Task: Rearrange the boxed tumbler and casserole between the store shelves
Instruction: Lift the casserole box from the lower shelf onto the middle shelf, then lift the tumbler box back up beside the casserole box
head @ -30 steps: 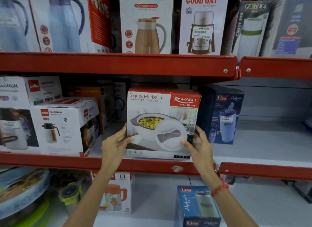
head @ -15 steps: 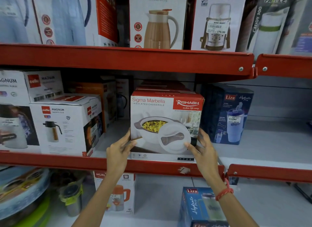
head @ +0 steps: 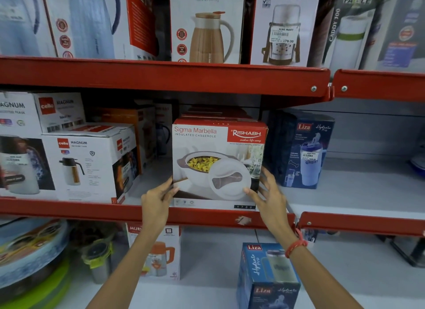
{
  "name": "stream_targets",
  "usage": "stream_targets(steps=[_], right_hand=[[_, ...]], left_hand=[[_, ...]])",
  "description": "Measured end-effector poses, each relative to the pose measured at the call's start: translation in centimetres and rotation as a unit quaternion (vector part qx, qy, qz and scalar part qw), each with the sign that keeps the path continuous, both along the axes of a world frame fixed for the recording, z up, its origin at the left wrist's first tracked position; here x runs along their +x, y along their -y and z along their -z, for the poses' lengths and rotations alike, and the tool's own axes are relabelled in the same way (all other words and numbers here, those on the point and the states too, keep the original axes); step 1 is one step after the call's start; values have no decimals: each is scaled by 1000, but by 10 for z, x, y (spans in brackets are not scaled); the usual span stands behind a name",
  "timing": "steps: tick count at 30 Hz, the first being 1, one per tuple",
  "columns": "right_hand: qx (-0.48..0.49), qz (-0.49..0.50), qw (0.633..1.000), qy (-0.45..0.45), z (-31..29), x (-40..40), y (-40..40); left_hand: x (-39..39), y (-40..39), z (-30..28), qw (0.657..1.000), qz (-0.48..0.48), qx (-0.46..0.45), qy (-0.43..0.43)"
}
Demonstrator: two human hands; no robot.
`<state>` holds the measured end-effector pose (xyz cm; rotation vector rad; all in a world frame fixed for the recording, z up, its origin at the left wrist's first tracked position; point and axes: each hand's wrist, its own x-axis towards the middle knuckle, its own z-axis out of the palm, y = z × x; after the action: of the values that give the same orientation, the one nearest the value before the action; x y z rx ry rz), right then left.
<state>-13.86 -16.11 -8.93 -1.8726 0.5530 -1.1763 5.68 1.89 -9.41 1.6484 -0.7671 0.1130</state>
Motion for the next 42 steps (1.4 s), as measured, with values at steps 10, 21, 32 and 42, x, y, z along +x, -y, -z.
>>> stream_targets(steps=[10, 21, 32, 42], right_hand=[[-118, 73, 990, -15, 46, -57, -36], [79, -4, 988, -130, 159, -135, -30], [165, -22, 949, -266, 195, -147, -22], [143, -61, 970, -187, 130, -174, -67]], left_hand=[[-72, -22, 28, 992, -46, -66, 99], [-165, 6, 152, 960, 199, 126, -151], [-180, 27, 166, 903, 263, 229, -250], [-189, -31, 111, 934, 254, 150, -199]])
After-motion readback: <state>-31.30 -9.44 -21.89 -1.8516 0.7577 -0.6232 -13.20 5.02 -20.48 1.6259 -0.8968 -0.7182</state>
